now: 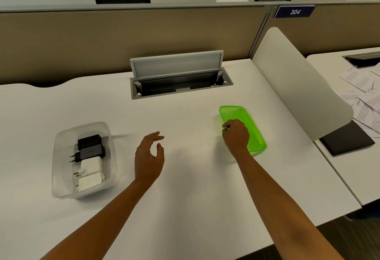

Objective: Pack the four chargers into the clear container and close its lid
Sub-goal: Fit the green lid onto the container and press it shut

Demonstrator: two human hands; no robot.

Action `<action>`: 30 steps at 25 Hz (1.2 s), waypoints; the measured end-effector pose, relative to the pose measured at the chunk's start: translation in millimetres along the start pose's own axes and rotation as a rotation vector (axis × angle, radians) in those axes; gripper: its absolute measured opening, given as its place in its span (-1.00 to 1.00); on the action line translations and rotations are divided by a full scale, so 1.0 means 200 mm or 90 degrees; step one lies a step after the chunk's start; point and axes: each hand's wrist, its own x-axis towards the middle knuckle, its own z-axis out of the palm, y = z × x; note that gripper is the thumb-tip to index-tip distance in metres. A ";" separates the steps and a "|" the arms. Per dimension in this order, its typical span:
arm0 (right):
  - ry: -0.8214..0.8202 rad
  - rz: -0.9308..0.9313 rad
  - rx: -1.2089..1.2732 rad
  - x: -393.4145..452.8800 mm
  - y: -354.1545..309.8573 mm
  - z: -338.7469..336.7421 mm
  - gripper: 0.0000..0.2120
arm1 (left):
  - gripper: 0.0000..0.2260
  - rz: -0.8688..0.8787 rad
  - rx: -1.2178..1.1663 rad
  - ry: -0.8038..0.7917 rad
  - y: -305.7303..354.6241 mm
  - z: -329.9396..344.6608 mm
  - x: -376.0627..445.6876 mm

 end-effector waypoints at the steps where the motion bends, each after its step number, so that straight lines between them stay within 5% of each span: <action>1: 0.001 0.002 0.018 -0.03 -0.07 -0.02 -0.80 | -0.76 -0.005 -0.005 -0.002 0.00 -0.01 -0.02; 10: -0.104 -0.153 0.423 -0.29 -0.63 -0.23 -0.87 | -0.79 -0.023 -0.046 0.016 0.00 -0.23 -0.01; 17: -0.315 -0.026 0.754 -0.51 -0.92 -0.11 -0.73 | -0.68 -0.137 -0.144 0.099 -0.02 -0.48 -0.05; 24: -0.320 0.053 0.644 -0.84 -1.17 0.30 -0.71 | -0.58 -0.175 0.023 0.203 -0.21 -0.78 -0.08; 30: -0.345 -0.021 0.500 -1.01 -1.31 0.50 -0.61 | -0.51 -0.269 0.128 0.185 -0.41 -0.90 -0.11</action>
